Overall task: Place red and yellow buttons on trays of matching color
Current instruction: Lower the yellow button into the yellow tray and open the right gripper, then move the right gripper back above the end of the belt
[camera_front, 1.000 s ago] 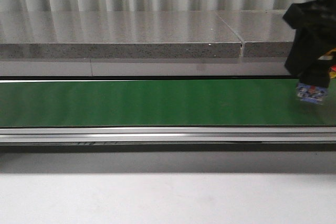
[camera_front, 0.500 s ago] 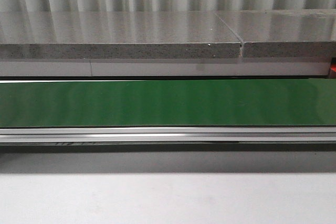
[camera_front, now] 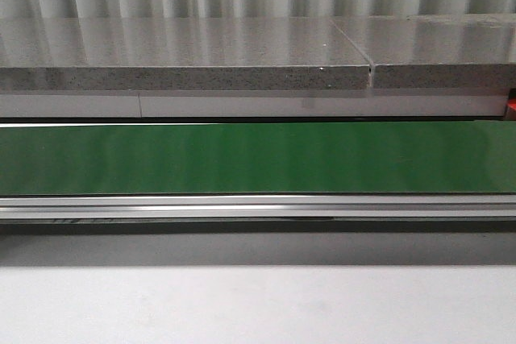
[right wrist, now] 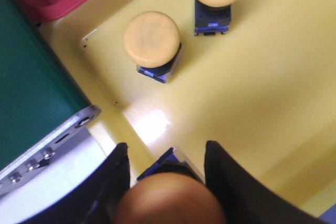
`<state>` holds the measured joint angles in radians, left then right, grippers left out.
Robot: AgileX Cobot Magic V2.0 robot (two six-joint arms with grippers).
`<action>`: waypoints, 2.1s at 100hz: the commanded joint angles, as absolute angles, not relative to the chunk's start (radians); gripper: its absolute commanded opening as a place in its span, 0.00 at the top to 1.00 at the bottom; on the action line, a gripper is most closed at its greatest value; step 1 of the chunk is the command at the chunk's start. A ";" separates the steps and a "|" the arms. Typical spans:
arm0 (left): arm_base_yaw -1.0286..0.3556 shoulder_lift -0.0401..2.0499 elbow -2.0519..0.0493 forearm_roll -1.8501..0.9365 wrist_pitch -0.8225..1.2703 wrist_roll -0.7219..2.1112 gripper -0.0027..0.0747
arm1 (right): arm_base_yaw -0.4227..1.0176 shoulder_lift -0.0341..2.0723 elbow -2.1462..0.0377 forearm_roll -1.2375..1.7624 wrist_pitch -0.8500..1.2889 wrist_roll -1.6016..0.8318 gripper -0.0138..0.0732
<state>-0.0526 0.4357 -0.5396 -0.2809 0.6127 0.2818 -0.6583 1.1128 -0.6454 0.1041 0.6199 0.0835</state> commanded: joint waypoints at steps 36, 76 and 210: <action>-0.062 0.441 -0.568 -0.303 0.539 0.278 0.99 | -0.687 1.211 -0.624 0.106 0.422 0.117 0.69; -0.062 0.441 -0.568 -0.303 0.539 0.278 0.99 | -0.687 1.378 -0.624 0.106 0.396 0.118 0.69; -0.062 0.441 -0.568 -0.303 0.539 0.278 0.99 | -0.133 0.752 -0.660 0.178 0.419 -0.146 0.12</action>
<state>-0.0526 0.4357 -0.5396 -0.2809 0.6127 0.2818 -0.1780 0.8057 -0.6470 0.1726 0.4916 -0.1030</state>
